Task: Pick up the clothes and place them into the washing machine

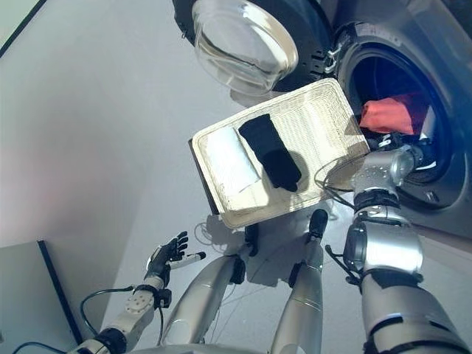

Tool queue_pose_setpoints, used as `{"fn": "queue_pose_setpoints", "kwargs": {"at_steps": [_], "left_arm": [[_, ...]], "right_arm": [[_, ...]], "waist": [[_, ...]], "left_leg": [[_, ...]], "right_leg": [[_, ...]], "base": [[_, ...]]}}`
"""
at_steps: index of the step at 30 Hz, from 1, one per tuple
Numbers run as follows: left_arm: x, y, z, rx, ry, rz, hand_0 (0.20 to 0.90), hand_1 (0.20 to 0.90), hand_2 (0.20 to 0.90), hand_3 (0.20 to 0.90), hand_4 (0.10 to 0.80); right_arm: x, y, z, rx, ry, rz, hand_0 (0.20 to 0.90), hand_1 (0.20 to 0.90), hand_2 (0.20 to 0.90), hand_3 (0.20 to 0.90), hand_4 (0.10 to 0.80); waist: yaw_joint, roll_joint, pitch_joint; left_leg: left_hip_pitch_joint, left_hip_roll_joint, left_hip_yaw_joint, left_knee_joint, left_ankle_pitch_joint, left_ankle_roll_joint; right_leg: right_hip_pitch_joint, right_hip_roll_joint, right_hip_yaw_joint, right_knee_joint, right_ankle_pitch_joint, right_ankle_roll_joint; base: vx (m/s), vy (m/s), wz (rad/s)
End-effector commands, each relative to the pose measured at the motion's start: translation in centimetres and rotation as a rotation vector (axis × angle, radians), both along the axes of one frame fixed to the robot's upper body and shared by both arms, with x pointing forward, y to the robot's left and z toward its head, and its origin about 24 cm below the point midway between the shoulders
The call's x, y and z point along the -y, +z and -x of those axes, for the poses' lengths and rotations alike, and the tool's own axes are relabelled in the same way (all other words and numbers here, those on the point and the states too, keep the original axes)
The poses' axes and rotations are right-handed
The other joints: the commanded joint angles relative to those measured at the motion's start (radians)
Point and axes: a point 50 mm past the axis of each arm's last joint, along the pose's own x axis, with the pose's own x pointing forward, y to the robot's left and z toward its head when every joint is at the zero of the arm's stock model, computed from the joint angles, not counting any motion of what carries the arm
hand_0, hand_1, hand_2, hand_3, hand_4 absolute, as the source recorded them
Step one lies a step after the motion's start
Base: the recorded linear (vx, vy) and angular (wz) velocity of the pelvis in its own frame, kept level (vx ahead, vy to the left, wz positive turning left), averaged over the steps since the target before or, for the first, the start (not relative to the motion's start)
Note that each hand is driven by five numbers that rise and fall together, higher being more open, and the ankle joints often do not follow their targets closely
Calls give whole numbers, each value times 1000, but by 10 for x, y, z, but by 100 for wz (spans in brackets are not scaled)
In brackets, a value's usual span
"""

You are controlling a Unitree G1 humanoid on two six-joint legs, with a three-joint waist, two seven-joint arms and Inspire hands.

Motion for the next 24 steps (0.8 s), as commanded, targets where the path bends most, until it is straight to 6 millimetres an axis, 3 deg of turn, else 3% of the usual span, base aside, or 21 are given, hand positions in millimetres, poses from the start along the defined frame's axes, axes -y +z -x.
{"fn": "queue_pose_setpoints", "kwargs": {"at_steps": [1, 11, 24], "left_arm": [[-13, -5, 14, -22, 83, 20, 900, 900, 900, 900, 800], [-6, -10, 17, -57, 83, 54, 900, 900, 900, 900, 800], [-8, -11, 17, -57, 79, 39, 900, 900, 900, 900, 800]], "right_arm": [[43, 127, 34, 257, -164, 418, 900, 900, 900, 900, 800], [18, 77, 5, 148, -13, 328, 900, 900, 900, 900, 800], [3, 63, -4, 96, 55, 363, 900, 900, 900, 900, 800]], "waist": [[-7, 51, -27], [-13, 60, -33], [-12, 46, -26]], "left_leg": [[-3, 66, -123, -77, 17, -127], [8, 62, -117, -94, 23, -129], [3, 66, -122, -89, 25, -131]], "right_leg": [[47, 53, -33, 157, -206, -20], [65, 55, -33, 135, -199, -26], [68, 59, -37, 135, -196, -30]], "base": [[0, 0, 0], [6, 2, -2], [0, 0, 0]]}}
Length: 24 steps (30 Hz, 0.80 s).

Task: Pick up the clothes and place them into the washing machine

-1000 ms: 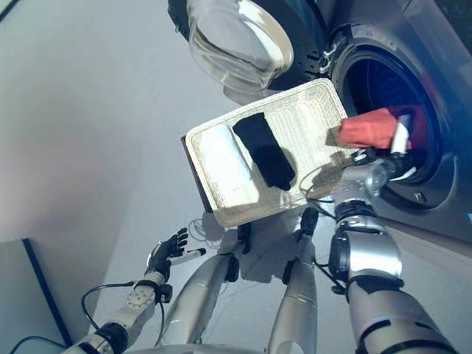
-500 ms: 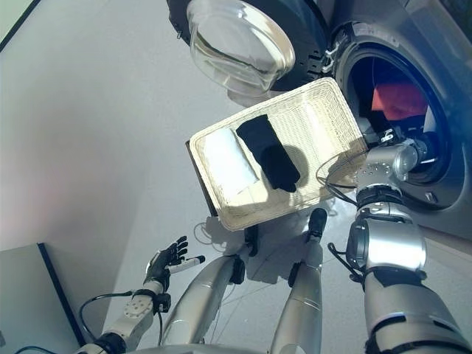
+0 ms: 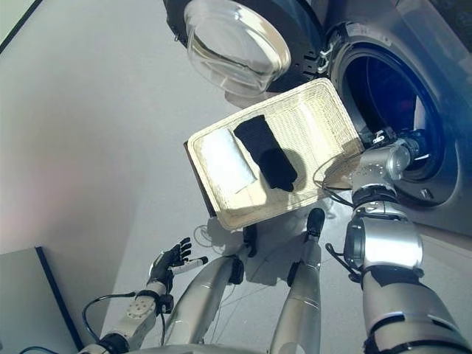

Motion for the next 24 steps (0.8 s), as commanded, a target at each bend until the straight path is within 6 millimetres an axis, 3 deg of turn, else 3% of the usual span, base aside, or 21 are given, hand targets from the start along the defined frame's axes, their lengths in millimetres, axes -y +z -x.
{"fn": "queue_pose_setpoints", "kwargs": {"at_steps": [1, 7, 16, 19, 24], "left_arm": [[-14, -6, 12, -30, 72, -19, 900, 900, 900, 900, 800], [-21, -2, 7, -6, 104, -32, 900, 900, 900, 900, 800], [-42, 15, -13, 106, 231, -41, 900, 900, 900, 900, 800], [-46, 24, -19, 162, 254, -44, 900, 900, 900, 900, 800], [-53, 47, -33, 298, 269, -40, 900, 900, 900, 900, 800]], "right_arm": [[15, 64, 5, 124, -42, 240, 900, 900, 900, 900, 800], [3, 32, -3, -121, 54, 415, 900, 900, 900, 900, 800], [-45, -34, -13, -512, 295, 822, 900, 900, 900, 900, 800], [-58, -44, -16, -634, 329, 1021, 900, 900, 900, 900, 800], [-70, -55, -18, -785, 339, 1208, 900, 900, 900, 900, 800]], "waist": [[16, 46, -25], [12, 13, -1], [15, -51, 38], [30, -65, 45], [67, -79, 62]], "left_leg": [[2, 65, -120, -98, 32, -134], [0, 70, -132, -80, 35, -136], [-15, 73, -162, -77, 63, -146], [-20, 69, -179, -76, 70, -147], [-43, 59, -211, -60, 75, -148]], "right_leg": [[65, 56, -42, 134, -208, -30], [78, 59, -54, 136, -205, -33], [92, 58, -102, 134, -197, -39], [95, 54, -122, 140, -198, -39], [92, 46, -157, 167, -213, -40]], "base": [[0, -25, -4], [-8, -30, 0], [-25, -50, 8], [-12, -33, 29], [8, -50, 19]]}}
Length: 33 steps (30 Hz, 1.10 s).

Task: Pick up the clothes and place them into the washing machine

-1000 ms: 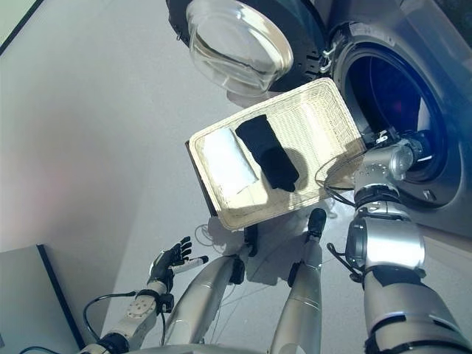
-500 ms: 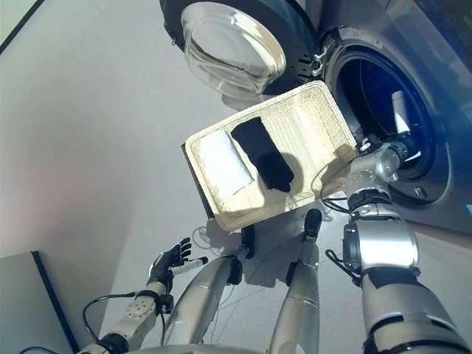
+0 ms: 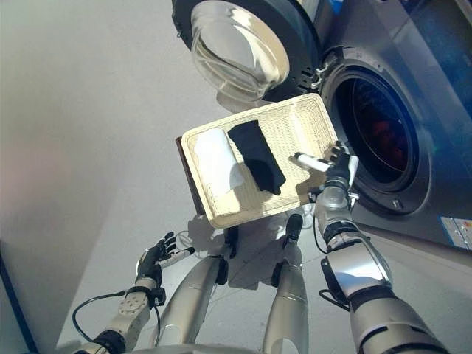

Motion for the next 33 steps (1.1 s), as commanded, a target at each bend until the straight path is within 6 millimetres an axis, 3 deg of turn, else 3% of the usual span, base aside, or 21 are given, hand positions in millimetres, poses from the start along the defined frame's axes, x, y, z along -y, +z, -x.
{"fn": "queue_pose_setpoints", "kwargs": {"at_steps": [1, 8, 16, 23, 24, 26, 33], "left_arm": [[-31, 35, -19, 206, 78, -59, 900, 900, 900, 900, 800], [-25, 62, -36, 341, 16, -79, 900, 900, 900, 900, 800], [-18, 74, -46, 394, -3, -68, 900, 900, 900, 900, 800], [-9, 78, -51, 402, -21, -59, 900, 900, 900, 900, 800], [-9, 78, -51, 402, -21, -59, 900, 900, 900, 900, 800], [-5, 76, -51, 391, -37, -62, 900, 900, 900, 900, 800], [-2, 65, -44, 336, -44, -72, 900, 900, 900, 900, 800]], "right_arm": [[4, 53, -20, 123, -17, 203, 900, 900, 900, 900, 800], [0, 63, -25, 79, -61, 340, 900, 900, 900, 900, 800], [5, 84, -30, 89, -97, 412, 900, 900, 900, 900, 800], [13, 85, -28, -5, -139, 532, 900, 900, 900, 900, 800], [13, 85, -28, -5, -139, 532, 776, 776, 776, 776, 712], [17, 88, -27, -34, -166, 577, 200, 200, 200, 200, 300], [23, 83, -24, -56, -173, 597, 200, 200, 200, 200, 300]], "waist": [[58, 26, 57], [109, 30, 80], [139, 50, 111], [162, 80, 136], [162, 80, 136], [169, 98, 147], [163, 119, 160]], "left_leg": [[-1, 41, -96, -80, 29, -114], [-69, 18, -134, -33, 25, -112], [-152, -11, -155, 42, 6, -99], [-205, -35, -168, 59, 12, -97], [-205, -35, -169, 59, 12, -97], [-215, -40, -171, 54, 18, -96], [-230, -41, -160, 51, 26, -93]], "right_leg": [[75, 32, -47, 146, -213, -21], [36, 12, -94, 220, -254, -25], [-40, -4, -97, 333, -303, -35], [-93, -24, -107, 392, -328, -41], [-93, -25, -107, 392, -328, -41], [-105, -29, -106, 395, -329, -42], [-135, -33, -87, 403, -322, -43]], "base": [[91, -54, 25], [5, -7, 32], [2, 33, 18], [-7, 17, 18], [-8, 40, 10], [-15, 48, 7], [-10, 42, 2]]}}
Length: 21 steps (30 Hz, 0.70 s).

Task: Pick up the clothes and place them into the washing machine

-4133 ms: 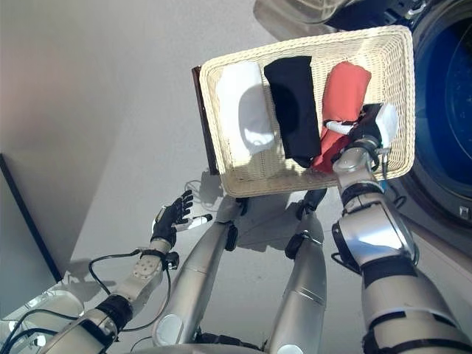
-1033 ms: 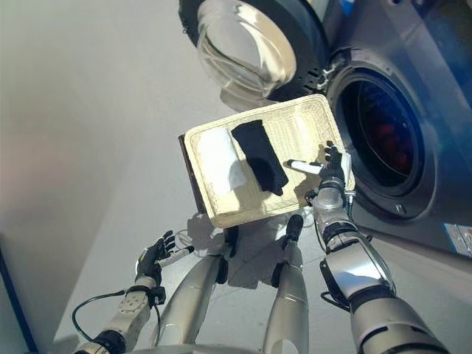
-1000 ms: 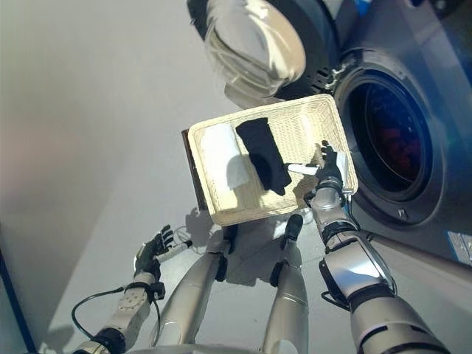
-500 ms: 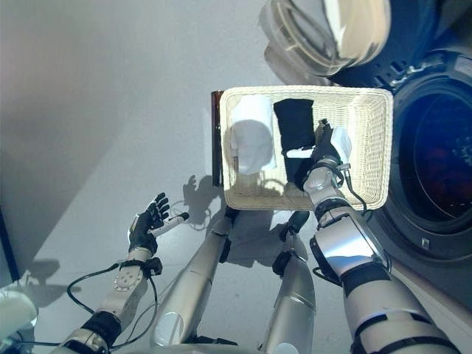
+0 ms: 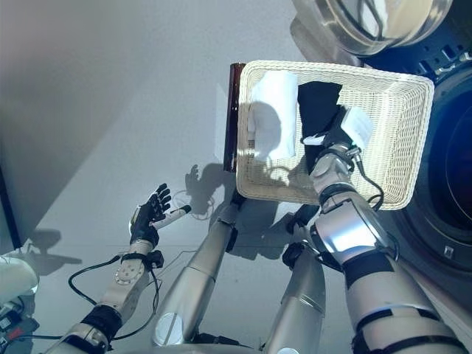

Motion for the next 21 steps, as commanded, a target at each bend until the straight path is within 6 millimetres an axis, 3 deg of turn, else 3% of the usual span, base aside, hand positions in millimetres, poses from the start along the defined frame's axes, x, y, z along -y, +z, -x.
{"fn": "queue_pose_setpoints", "kwargs": {"at_steps": [1, 8, 14, 16, 17, 19, 20, 21], "left_arm": [[-10, 3, 7, 31, 38, -37, 900, 900, 900, 900, 800], [-11, -14, 18, -54, 34, -56, 900, 900, 900, 900, 800], [-15, -31, 31, -142, 61, -54, 900, 900, 900, 900, 800], [-20, -39, 37, -190, 76, -67, 900, 900, 900, 900, 800], [-20, -39, 37, -190, 76, -68, 900, 900, 900, 900, 800], [-25, -43, 41, -215, 90, -69, 900, 900, 900, 900, 800], [-25, -44, 41, -216, 89, -70, 900, 900, 900, 900, 800], [-28, -43, 41, -216, 92, -75, 900, 900, 900, 900, 800]], "right_arm": [[11, 0, 3, -48, -21, 54, 200, 200, 200, 200, 300], [17, -8, 7, -65, -28, 56, 200, 200, 200, 200, 300], [24, -27, 16, -91, -48, 11, 200, 200, 200, 200, 300], [28, -34, 20, -10, -70, -167, 200, 200, 200, 200, 300], [28, -34, 20, -10, -71, -167, 200, 200, 200, 200, 300], [36, -43, 27, 174, -110, -518, 200, 200, 200, 200, 300], [36, -44, 27, 174, -112, -520, 200, 200, 200, 200, 300], [33, -46, 27, 248, -101, -644, 200, 200, 200, 200, 300]], "waist": [[10, 102, 21], [-6, 103, 6], [-22, 106, -16], [-35, 107, -31], [-34, 107, -30], [-52, 102, -46], [-50, 102, -46], [-58, 100, -49]], "left_leg": [[-16, -7, 18, -71, 1, -40], [18, 0, 31, -92, 9, -42], [75, 8, 41, -130, 17, -44], [111, 15, 51, -150, 20, -45], [112, 15, 51, -151, 20, -45], [145, 23, 58, -169, 19, -46], [147, 23, 58, -170, 19, -46], [157, 25, 61, -175, 19, -45]], "right_leg": [[51, 29, 53, 100, -162, 3], [79, 31, 67, 65, -142, 8], [128, 38, 77, 24, -128, 11], [161, 44, 82, -7, -116, 15], [162, 44, 82, -8, -115, 15], [190, 48, 90, -31, -112, 20], [192, 48, 90, -32, -111, 20], [202, 51, 94, -42, -108, 21]], "base": [[4, 22, -5], [-1, 17, -7], [5, -1, -8], [26, 8, -10], [35, 11, -13], [44, -9, -13], [43, -9, -14], [21, 2, -14]]}}
